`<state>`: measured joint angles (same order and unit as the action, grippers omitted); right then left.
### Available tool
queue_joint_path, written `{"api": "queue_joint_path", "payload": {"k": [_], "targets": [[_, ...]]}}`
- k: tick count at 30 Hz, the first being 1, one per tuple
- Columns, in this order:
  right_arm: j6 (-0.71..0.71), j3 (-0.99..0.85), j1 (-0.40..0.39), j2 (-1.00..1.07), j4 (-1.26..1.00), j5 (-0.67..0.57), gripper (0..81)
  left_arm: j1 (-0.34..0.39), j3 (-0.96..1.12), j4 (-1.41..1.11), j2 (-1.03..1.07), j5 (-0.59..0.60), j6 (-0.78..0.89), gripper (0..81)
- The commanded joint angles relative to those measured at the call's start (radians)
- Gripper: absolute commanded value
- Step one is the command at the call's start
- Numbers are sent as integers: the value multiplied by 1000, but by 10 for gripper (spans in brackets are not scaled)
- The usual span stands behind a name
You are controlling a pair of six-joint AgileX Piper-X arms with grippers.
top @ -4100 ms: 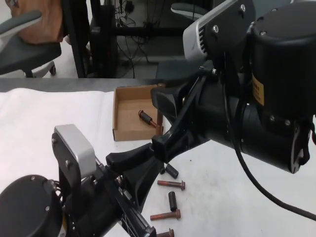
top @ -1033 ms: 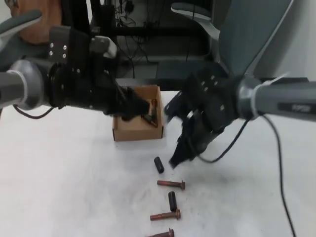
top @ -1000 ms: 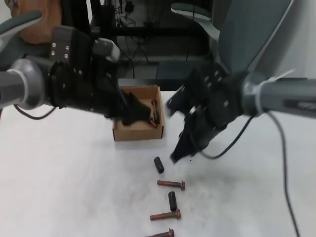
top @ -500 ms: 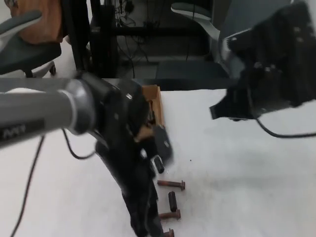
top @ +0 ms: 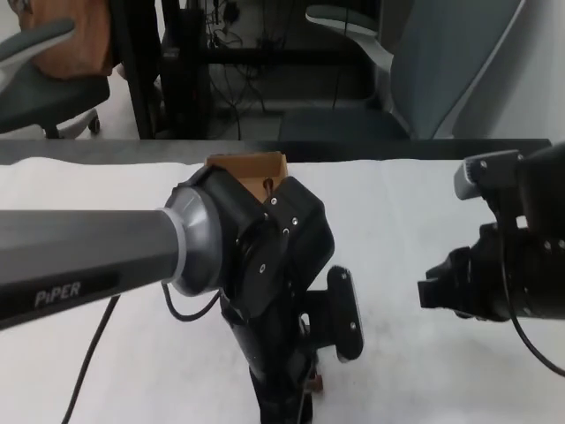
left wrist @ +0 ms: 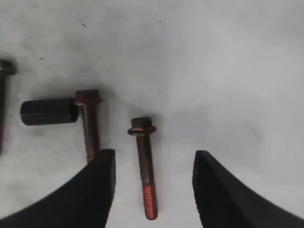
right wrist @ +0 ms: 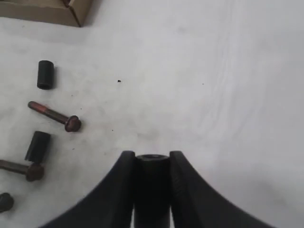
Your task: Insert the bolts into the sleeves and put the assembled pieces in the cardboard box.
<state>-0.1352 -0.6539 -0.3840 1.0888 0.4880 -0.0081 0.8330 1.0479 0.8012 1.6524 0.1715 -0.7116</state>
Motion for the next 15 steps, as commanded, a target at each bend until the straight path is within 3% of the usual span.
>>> {"api": "queue_joint_path", "payload": {"k": [1,15], "targets": [[-4,14,5,-38,-14,-17,6,3,7,-17,3,-14,49,459],[-4,19,5,-66,-14,-21,6,5,10,-4,140,-11,70,459]]}}
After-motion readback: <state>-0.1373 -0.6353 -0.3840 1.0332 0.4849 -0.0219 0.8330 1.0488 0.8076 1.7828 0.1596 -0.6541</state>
